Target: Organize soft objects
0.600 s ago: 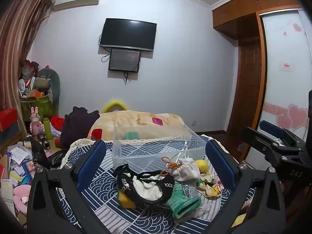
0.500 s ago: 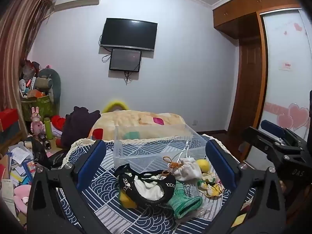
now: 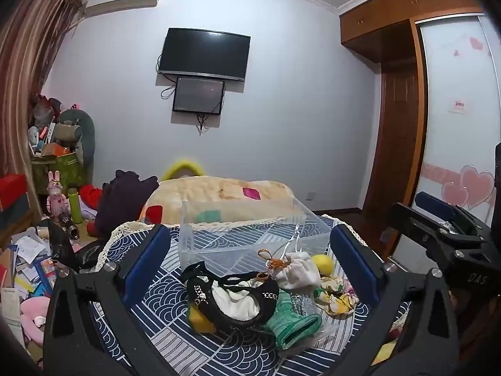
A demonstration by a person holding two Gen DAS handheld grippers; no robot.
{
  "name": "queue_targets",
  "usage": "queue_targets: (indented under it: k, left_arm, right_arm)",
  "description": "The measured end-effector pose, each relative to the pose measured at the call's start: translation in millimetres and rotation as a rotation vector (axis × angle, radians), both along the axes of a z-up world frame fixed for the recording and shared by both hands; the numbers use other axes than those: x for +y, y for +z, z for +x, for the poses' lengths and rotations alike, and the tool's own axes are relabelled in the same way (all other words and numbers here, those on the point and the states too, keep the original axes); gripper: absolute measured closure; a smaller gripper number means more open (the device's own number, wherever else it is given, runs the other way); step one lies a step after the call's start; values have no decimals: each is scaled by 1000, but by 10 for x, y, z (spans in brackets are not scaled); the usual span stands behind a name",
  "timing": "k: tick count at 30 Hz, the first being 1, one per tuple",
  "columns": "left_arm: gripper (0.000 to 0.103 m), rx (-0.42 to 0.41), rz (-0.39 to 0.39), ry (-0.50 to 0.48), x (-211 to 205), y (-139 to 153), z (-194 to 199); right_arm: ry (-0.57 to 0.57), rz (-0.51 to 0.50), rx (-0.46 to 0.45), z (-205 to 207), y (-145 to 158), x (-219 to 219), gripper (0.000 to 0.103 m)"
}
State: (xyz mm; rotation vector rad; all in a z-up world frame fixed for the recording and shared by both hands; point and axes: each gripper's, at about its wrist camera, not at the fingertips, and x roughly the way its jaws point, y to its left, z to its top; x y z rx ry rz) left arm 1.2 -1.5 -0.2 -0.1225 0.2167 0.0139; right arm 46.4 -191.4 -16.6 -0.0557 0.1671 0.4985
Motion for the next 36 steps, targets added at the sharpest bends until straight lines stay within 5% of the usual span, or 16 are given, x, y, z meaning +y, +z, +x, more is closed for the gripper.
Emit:
queue_targets:
  k: [36]
  left_arm:
    - [0,-6,7,0,9,24,-52]
  right_arm:
    - [18,11,-5,-12,27,-31,0]
